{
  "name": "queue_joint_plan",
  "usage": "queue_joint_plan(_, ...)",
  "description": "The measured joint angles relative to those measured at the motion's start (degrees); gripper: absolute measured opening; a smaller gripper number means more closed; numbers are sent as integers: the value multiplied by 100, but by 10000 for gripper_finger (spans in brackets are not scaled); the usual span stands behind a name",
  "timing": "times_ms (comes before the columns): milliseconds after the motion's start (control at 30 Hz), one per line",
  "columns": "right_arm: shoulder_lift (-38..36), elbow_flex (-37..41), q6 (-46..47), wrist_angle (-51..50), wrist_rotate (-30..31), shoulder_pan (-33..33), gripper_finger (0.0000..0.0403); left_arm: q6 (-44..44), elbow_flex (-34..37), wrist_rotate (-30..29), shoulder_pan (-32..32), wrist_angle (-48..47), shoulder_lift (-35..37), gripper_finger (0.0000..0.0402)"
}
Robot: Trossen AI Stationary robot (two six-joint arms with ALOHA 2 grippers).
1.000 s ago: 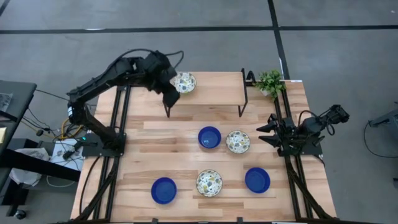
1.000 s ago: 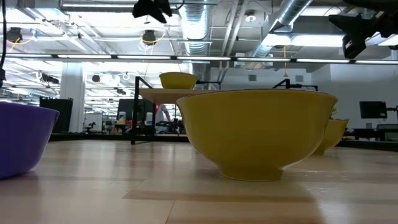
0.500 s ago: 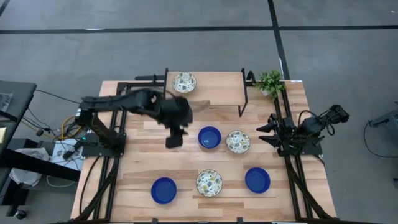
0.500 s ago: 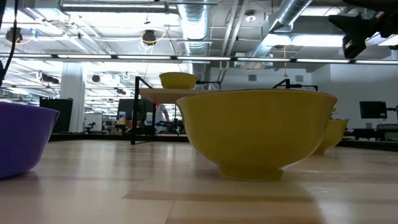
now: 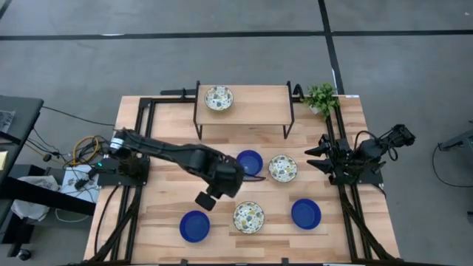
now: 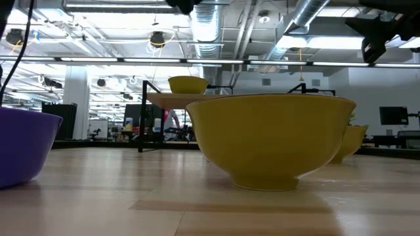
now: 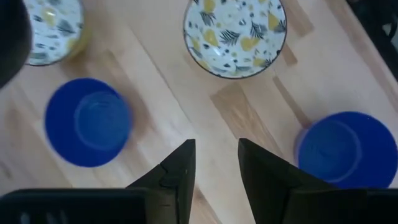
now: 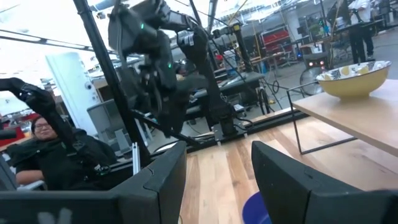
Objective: Pick & Place Mini bowls
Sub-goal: Stack the bottom white bowl on top of the white bowl on the shelf
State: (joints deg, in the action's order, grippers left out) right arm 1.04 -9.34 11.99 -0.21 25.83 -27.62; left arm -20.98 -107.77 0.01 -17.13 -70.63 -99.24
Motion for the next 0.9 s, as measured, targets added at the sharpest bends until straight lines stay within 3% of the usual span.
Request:
queue_joint_plan(433, 1, 0, 2, -20, -21, -1, 170, -1043, 0, 20, -473, 174, -956, 116)
queue_joint_plan(900, 0, 0, 4, -22, -31, -2, 170, -1224, -4, 217, -1062, 1111, -1099, 106)
